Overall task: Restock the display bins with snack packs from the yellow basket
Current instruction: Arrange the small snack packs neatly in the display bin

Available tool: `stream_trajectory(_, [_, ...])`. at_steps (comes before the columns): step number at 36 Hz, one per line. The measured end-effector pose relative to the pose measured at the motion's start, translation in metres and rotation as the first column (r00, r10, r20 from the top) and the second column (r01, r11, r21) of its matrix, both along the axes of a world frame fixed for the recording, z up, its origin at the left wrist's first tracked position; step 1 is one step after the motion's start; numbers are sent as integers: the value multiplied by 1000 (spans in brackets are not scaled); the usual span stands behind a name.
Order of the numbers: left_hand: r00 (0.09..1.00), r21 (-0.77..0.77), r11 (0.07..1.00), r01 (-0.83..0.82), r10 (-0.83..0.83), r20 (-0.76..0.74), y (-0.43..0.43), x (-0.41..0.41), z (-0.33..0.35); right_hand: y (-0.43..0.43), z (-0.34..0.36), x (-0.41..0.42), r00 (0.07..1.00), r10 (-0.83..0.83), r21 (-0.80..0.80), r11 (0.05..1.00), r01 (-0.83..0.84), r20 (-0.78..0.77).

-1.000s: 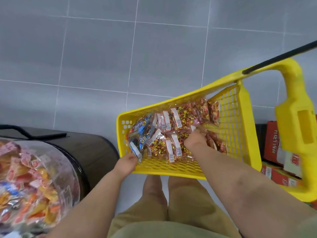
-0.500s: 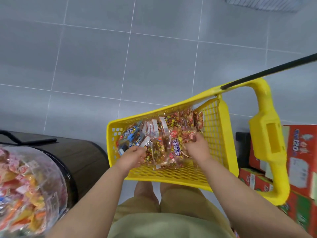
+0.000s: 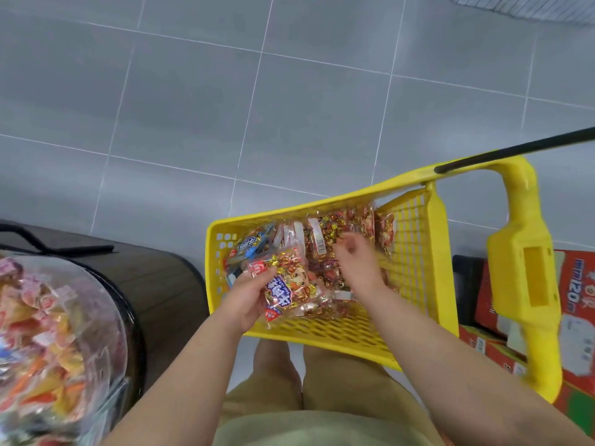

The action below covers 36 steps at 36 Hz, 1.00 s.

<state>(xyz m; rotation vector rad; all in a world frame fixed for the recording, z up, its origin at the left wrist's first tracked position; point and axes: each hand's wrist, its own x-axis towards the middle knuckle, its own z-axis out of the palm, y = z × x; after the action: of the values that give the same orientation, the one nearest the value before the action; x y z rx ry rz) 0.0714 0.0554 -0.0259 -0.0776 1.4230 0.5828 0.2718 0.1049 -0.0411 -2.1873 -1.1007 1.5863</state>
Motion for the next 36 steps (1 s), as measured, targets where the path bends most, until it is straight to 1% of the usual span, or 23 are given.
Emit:
stream_trajectory(1, [1000, -1, 1000, -15, 15, -26, -2, -2, -2, 6, -8, 6, 986, 5, 75, 997, -18, 167])
stream_trajectory(2, [998, 0, 1000, -31, 31, -47, -4, -4, -4, 13, -16, 11, 956, 9, 114, 992, -44, 292])
stream_trajectory(3, [997, -3, 999, -45, 45, -61, -5, -7, -5, 19, -23, 17, 932, 12, 125, 990, -61, 364])
stream_trajectory(5, [995, -14, 998, -68, 67, -74, -8, -12, -6, 30, -37, 23, 911, 47, 79, 993, -87, 410])
stream_trajectory(9, [991, -35, 994, -103, 100, -90, -12, -21, -9, 42, -57, 26, 879, 195, -53, 980, -192, 436])
stream_trajectory(11, [991, -40, 995, -87, 82, -109, -15, -25, -10, 48, -63, 25, 902, 206, -132, 977, -168, 379])
stream_trajectory(14, [990, -53, 998, -46, 39, -138, -17, -29, -11, 50, -71, 27, 949, 178, -320, 943, -89, 261])
stream_trajectory(16, [988, -46, 999, -22, 14, -155, -19, -30, -11, 49, -73, 30, 959, 138, -359, 933, -41, 248])
stream_trajectory(18, [983, -36, 999, -14, 7, -182, -21, -30, -10, 45, -71, 33, 951, 139, -338, 940, -39, 277])
stream_trajectory(20, [980, -35, 999, -2, -5, -201, -23, -30, -8, 39, -66, 35, 942, 175, -287, 954, -91, 285])
stream_trajectory(23, [978, -38, 999, 30, -37, -203, -25, -26, -5, 27, -48, 37, 941, 200, -149, 975, -164, 272])
stream_trajectory(25, [979, -45, 998, 47, -55, -196, -27, -23, -2, 14, -29, 40, 954, 194, -53, 981, -187, 229])
stream_trajectory(27, [978, -46, 998, 52, -61, -198, -28, -18, 2, 1, -7, 43, 975, 163, 19, 986, -168, 154])
stream_trajectory(29, [980, -35, 999, 39, -45, -193, -28, -14, 5, -11, 12, 44, 993, 100, 26, 994, -102, 65])
stream_trajectory(31, [983, -11, 1000, 29, -30, -183, -27, -9, 7, -21, 27, 41, 992, -58, -59, 997, 52, -109])
stream_trajectory(32, [984, 0, 1000, 29, -28, -174, -25, -6, 7, -25, 32, 38, 967, -151, -134, 983, 125, -208])
stream_trajectory(33, [986, 9, 1000, 24, -22, -163, -24, -4, 8, -28, 37, 34, 934, -215, -209, 965, 158, -286])
stream_trajectory(34, [989, 14, 1000, 14, -11, -148, -22, -1, 8, -32, 42, 31, 911, -236, -271, 951, 146, -338])
stream_trajectory(36, [995, 8, 1000, -14, 14, -101, -18, 4, 11, -40, 46, 24, 891, -208, -347, 936, 61, -403])
